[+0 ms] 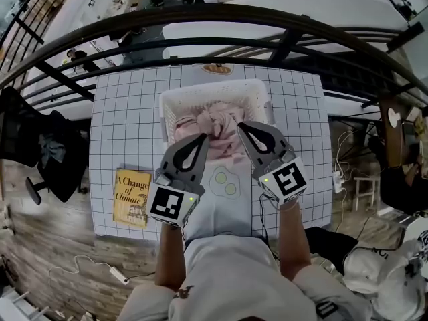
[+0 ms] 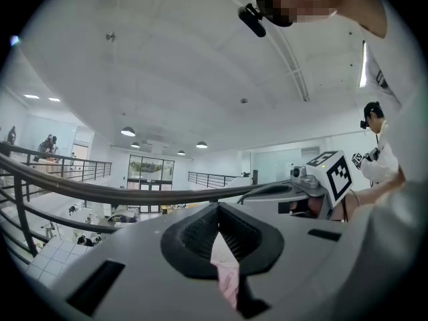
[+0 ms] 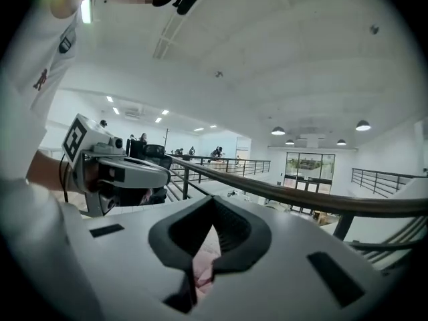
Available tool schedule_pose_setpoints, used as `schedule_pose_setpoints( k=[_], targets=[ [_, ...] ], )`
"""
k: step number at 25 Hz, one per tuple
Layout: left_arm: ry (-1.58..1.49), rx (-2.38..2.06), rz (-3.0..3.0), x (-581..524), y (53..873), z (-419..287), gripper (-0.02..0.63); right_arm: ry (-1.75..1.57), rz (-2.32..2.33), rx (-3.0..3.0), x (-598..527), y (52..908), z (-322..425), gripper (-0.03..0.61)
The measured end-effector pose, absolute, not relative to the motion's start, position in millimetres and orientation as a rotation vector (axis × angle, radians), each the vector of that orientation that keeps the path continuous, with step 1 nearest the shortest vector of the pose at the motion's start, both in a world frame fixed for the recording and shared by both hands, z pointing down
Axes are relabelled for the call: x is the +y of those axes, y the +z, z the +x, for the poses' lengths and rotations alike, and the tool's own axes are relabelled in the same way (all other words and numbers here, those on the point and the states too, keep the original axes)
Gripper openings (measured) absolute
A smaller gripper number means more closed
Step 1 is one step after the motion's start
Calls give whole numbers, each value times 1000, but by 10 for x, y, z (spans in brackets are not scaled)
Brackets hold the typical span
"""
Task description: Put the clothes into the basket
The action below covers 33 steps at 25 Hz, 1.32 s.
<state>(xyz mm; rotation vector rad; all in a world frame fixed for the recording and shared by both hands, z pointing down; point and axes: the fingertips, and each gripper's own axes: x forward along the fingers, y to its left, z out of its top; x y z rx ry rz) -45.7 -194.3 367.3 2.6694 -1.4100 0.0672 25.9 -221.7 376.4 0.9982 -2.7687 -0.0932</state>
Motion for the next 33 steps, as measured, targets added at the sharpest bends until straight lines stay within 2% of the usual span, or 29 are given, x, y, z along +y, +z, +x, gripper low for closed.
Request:
schedule_pose_setpoints(
  k=[13,33],
  targets=[
    [61,-1404,2699,-1613,3564,-429,3,-69,1044,-2841,-1763,3625,372,14],
    [55,-1420,2712,-1528,3530,-434,3,-92,1020,-2819,-1662,3629,340,14]
  ],
)
